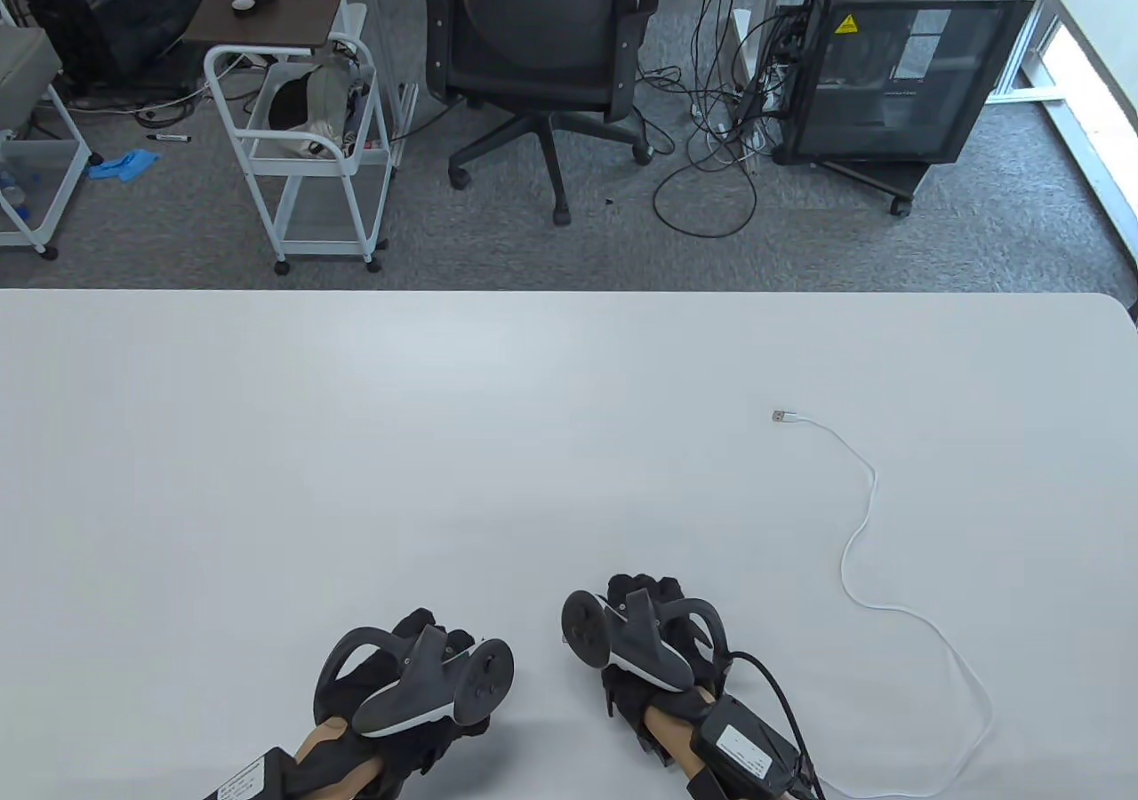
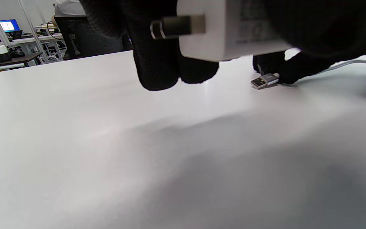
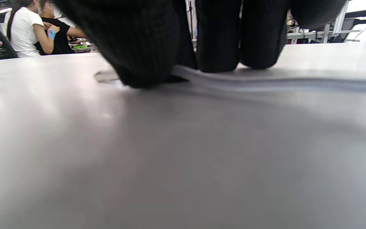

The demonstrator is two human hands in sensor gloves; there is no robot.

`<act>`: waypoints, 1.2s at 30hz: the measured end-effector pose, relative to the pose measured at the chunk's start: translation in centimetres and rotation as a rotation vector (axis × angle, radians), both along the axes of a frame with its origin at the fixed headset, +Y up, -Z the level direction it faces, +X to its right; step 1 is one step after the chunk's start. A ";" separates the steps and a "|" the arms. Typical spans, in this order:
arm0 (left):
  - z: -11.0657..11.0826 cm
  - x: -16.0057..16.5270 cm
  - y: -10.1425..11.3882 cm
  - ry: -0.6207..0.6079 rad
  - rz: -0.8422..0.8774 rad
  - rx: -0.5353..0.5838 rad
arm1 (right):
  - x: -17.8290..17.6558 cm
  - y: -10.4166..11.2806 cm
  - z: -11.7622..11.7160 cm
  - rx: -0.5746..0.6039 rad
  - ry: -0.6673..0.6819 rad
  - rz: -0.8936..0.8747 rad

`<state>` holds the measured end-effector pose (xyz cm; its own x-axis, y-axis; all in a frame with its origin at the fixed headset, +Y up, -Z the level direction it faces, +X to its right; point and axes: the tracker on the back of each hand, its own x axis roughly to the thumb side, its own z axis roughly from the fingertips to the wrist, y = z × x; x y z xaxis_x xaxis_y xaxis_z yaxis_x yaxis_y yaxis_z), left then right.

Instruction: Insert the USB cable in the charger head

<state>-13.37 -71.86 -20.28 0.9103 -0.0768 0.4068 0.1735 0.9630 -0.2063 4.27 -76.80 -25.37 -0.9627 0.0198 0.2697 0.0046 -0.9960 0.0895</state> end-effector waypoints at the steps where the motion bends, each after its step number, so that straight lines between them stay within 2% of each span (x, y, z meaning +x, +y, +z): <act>1: 0.0 0.0 0.2 -0.001 0.022 -0.001 | 0.4 0.5 0.1 0.021 0.007 -0.014; 8: -0.1 0.2 0.0 -0.002 0.030 -0.012 | 3.7 4.8 0.3 0.121 -0.029 -0.228; 13: -0.2 0.0 -0.2 0.008 0.028 -0.022 | 5.7 6.4 0.5 0.164 -0.055 -0.328; 19: -0.3 0.2 0.1 0.011 0.078 -0.008 | 5.6 6.1 0.6 0.133 -0.034 -0.327; 22: -0.2 0.3 0.0 0.017 0.063 0.002 | 4.4 5.9 1.1 0.071 0.025 -0.357; 25: -0.2 0.3 0.1 0.026 0.066 0.020 | 3.0 5.5 1.6 -0.041 0.084 -0.468; 31: -0.4 0.3 0.2 0.043 0.102 0.017 | 0.8 5.0 2.6 -0.081 0.156 -0.461; 36: -0.3 0.6 -0.1 0.021 0.131 0.013 | -0.1 4.0 2.6 -0.171 0.186 -0.500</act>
